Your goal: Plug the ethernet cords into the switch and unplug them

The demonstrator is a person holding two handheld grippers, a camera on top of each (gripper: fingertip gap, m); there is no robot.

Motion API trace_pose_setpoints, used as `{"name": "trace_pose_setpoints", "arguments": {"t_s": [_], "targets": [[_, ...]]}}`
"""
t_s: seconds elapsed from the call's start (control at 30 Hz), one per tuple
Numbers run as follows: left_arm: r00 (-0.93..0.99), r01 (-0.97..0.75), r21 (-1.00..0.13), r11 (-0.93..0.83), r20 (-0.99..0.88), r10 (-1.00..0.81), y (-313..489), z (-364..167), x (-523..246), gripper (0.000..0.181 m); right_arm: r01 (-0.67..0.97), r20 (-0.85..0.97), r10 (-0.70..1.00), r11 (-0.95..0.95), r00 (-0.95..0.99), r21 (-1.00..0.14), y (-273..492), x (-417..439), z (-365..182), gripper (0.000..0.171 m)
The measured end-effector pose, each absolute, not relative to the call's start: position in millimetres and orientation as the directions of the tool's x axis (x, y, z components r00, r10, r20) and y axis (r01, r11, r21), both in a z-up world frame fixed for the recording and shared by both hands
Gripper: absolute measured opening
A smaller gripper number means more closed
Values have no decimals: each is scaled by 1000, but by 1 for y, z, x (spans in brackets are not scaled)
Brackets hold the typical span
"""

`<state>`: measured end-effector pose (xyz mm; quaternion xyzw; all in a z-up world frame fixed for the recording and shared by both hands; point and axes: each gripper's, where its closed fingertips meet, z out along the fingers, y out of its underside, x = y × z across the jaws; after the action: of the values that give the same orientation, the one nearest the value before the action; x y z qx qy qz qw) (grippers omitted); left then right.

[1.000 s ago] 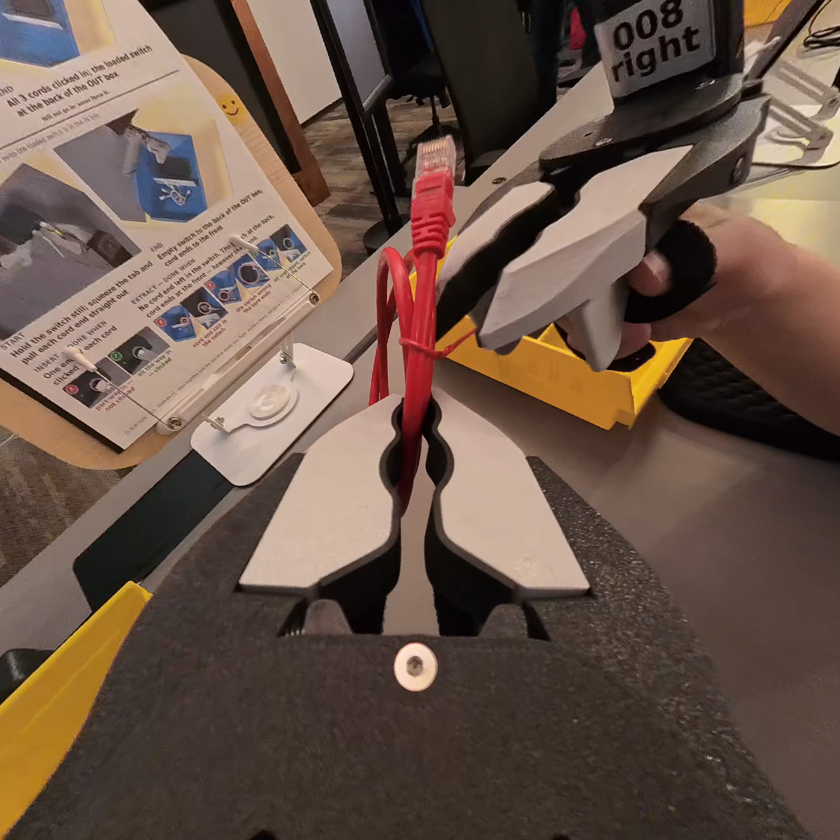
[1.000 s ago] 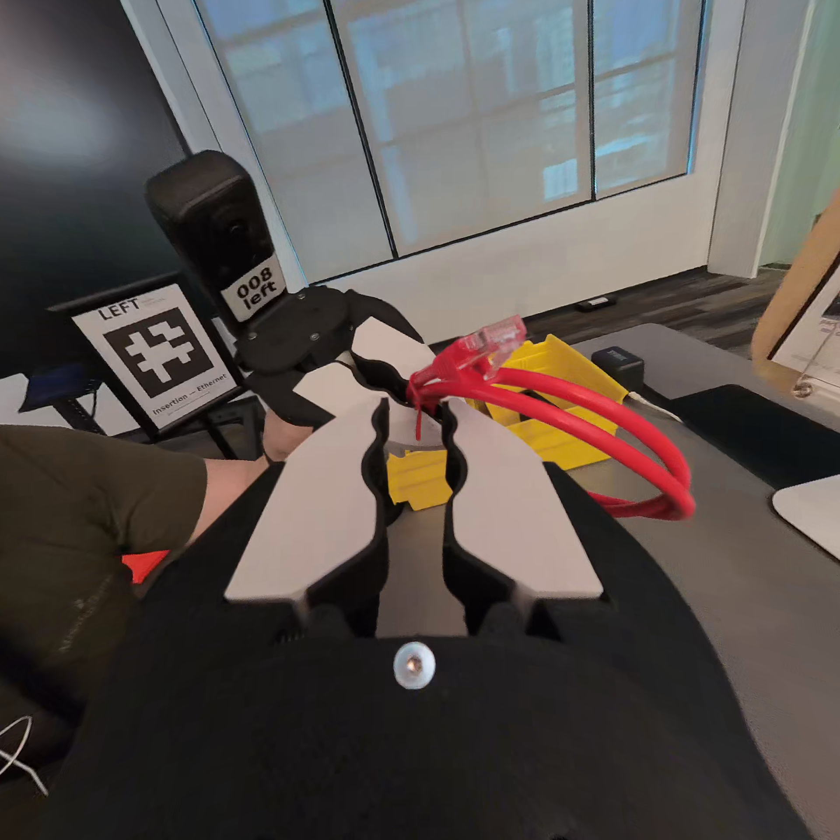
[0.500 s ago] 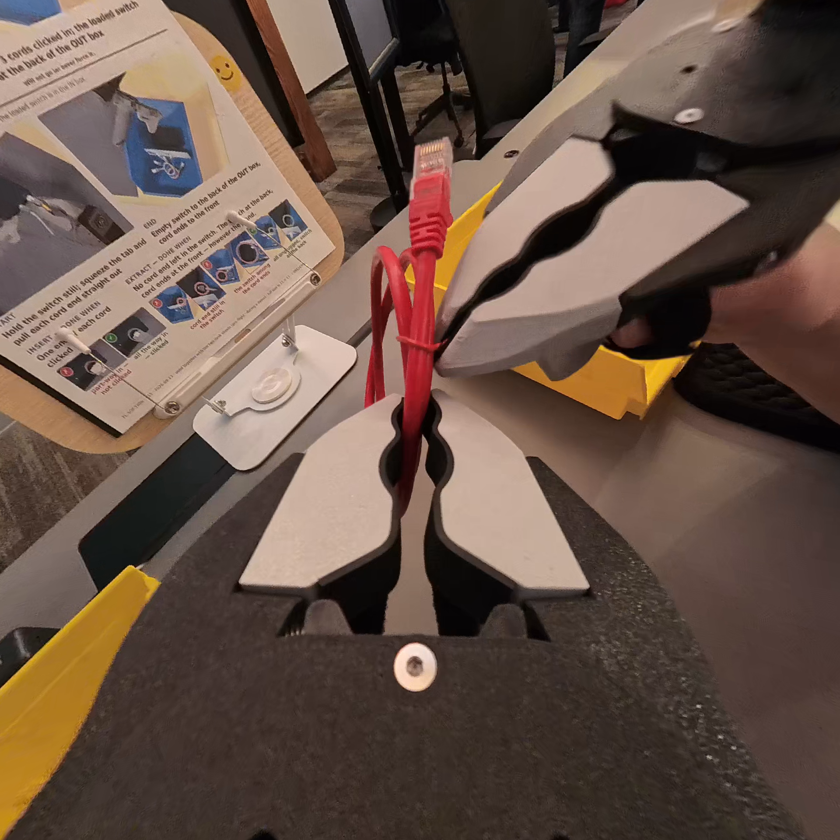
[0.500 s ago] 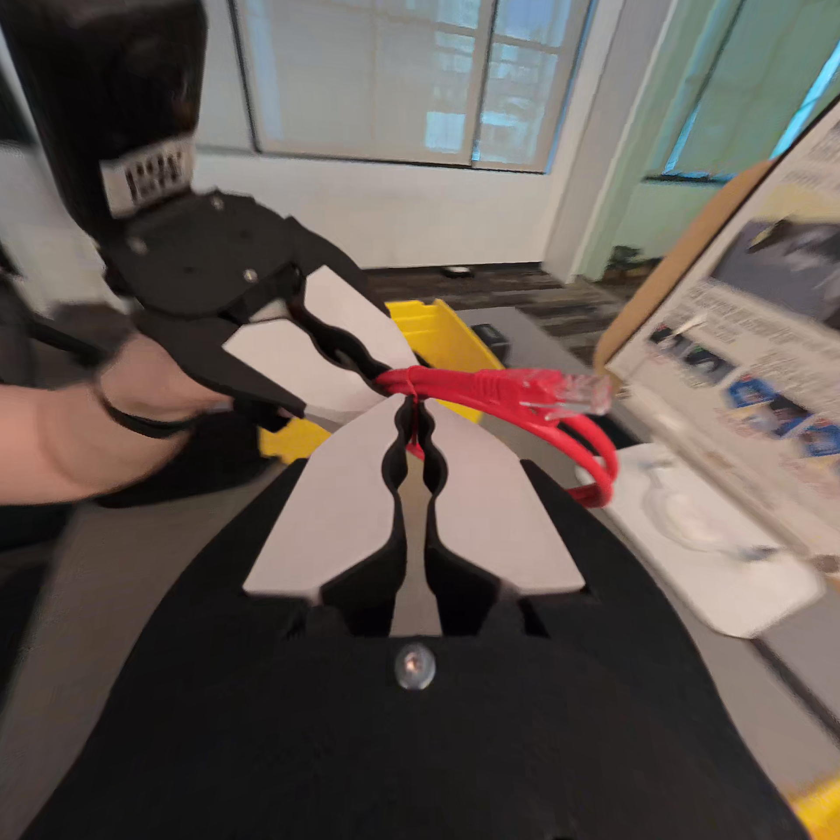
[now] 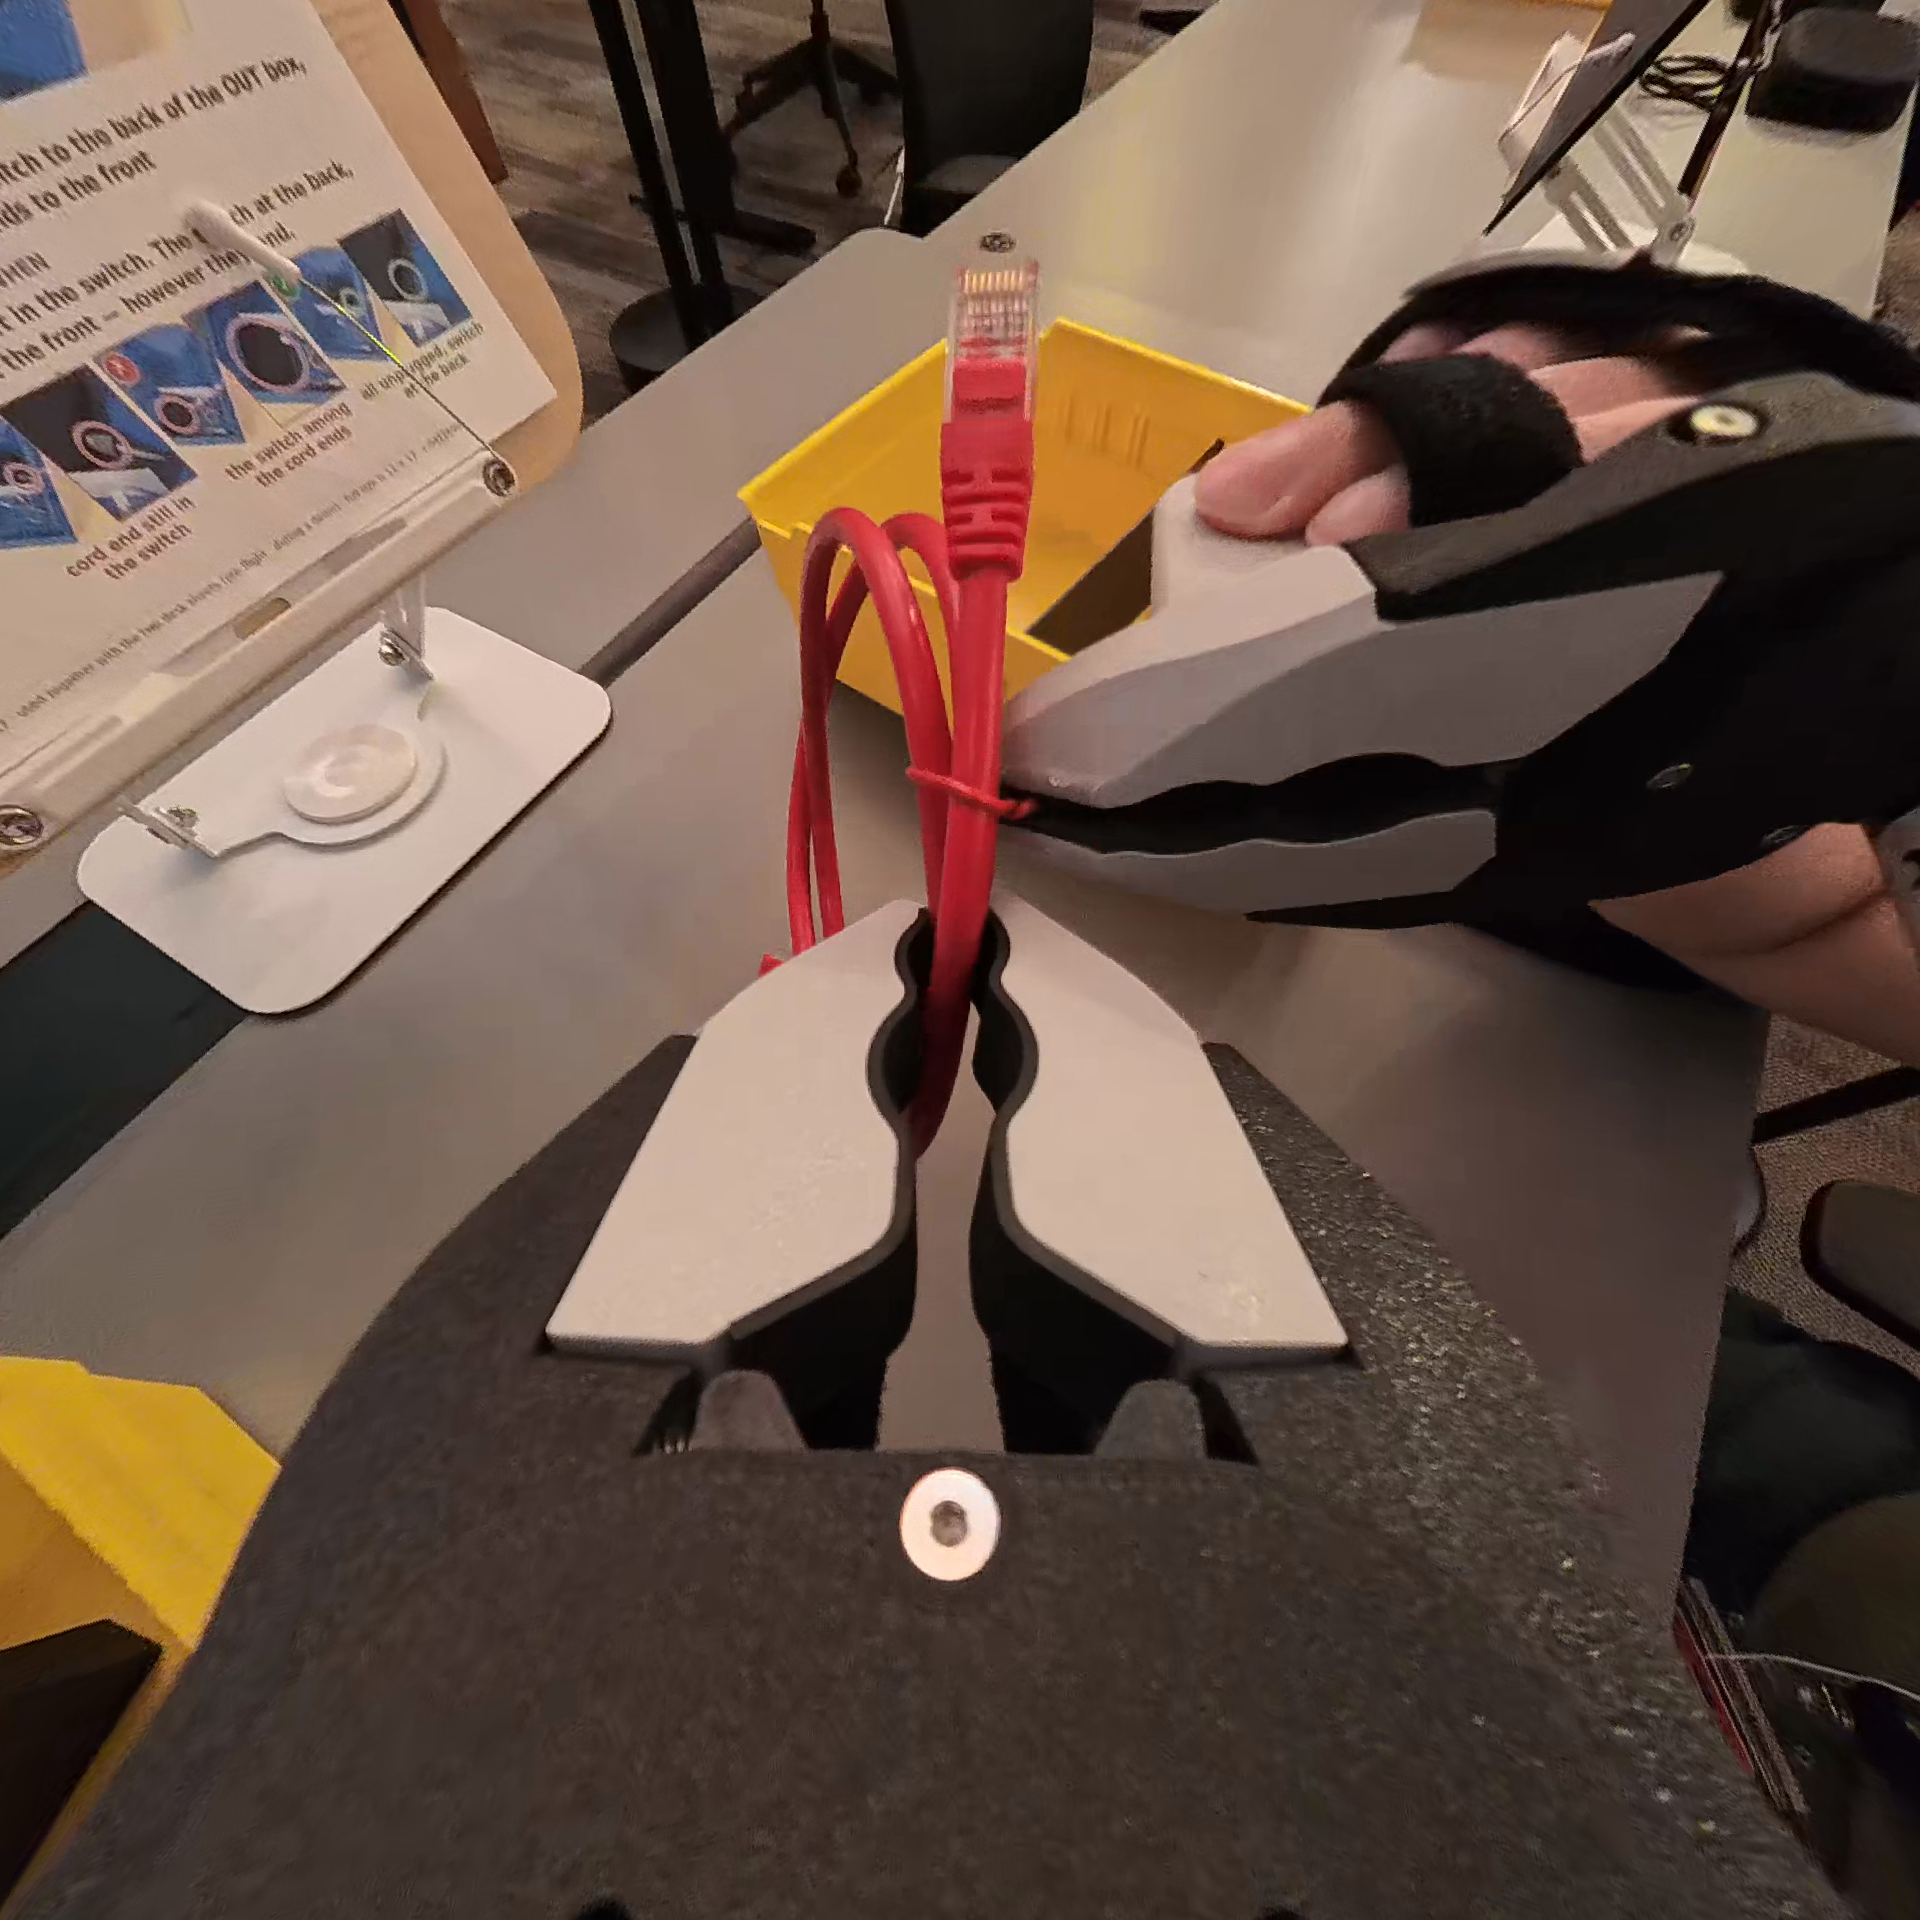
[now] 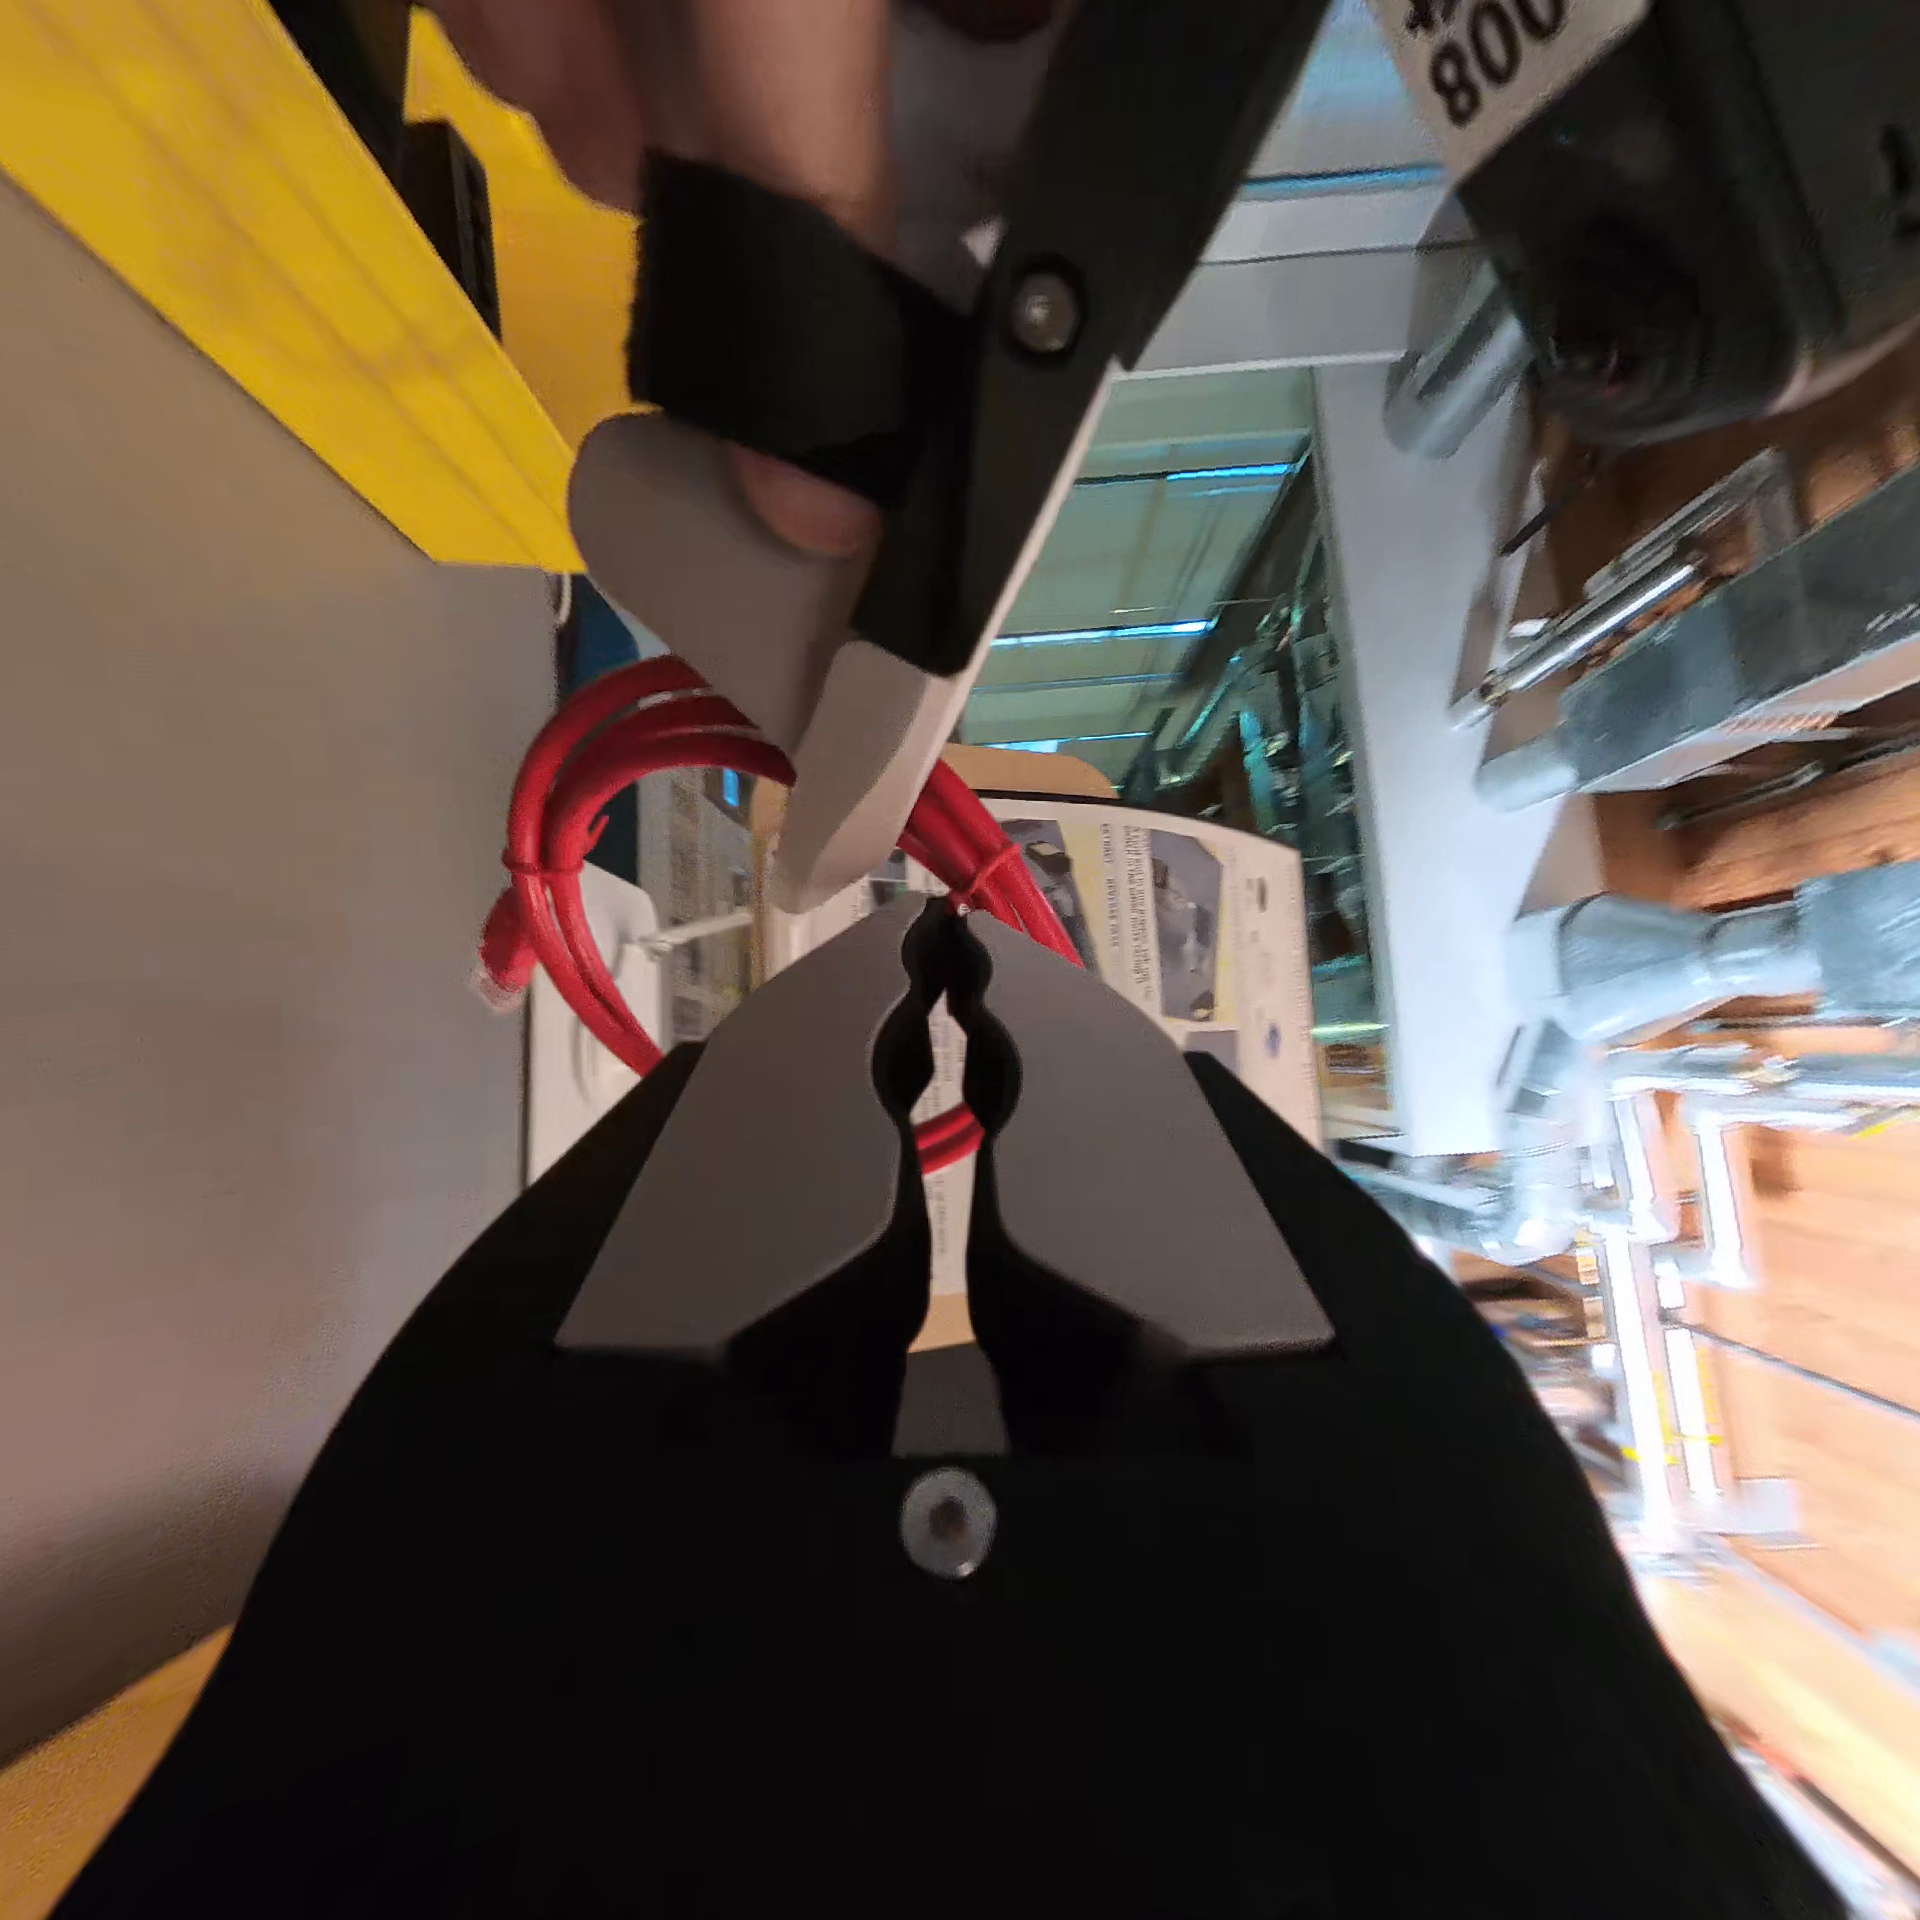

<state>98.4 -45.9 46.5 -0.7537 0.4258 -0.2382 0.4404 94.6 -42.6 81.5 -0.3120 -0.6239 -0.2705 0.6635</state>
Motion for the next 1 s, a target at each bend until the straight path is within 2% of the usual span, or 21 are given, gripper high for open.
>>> {"name": "trace_pose_setpoints", "arguments": {"t_s": [0.1, 0.17, 0.27, 0.4, 0.5, 0.6, 0.77, 0.87, 0.97, 1.0], "targets": [[535, -426, -870, -249, -21, -844, -43, 47, 97, 6, 758, 995, -96, 652, 31, 40, -40, 96, 82, 1], [547, -430, -872, -234, -45, -836, -40, 49, 94, 5, 747, 992, -103, 665, 75, 13, -39, 93, 84, 1], [552, -440, -872, -215, -74, -831, -40, 50, 93, 5, 665, 969, 143, 706, 203, -243, -38, 92, 82, 2], [570, -419, -891, -175, -108, -815, -38, 61, 90, 5, 469, 783, 537, 629, 315, -620, -44, 96, 90, 5], [584, -412, -899, -148, -136, -800, -38, 68, 85, 5, 290, 536, 781, 458, 320, -840, -51, 95, 97, 18], [585, -402, -906, -129, -146, -798, -39, 73, 86, 5, 178, 236, 922, 188, 306, -966, -48, 94, 97, 24], [603, -441, -894, -76, -232, -763, -37, 73, 87, 5, 17, -196, 962, -203, 189, -979, -51, 85, 96, 23], [605, -464, -884, -62, -265, -751, -38, 71, 89, 5, -22, -292, 939, -293, 183, -956, -46, 85, 94, 18], [600, -479, -876, -60, -277, -750, -37, 68, 91, 5, -22, -342, 930, -343, 130, -939, -52, 84, 94, 3], [597, -480, -875, -61, -275, -754, -38, 67, 91, 5, -11, -350, 929, -352, 120, -936, -53, 84, 93, 3]]}}
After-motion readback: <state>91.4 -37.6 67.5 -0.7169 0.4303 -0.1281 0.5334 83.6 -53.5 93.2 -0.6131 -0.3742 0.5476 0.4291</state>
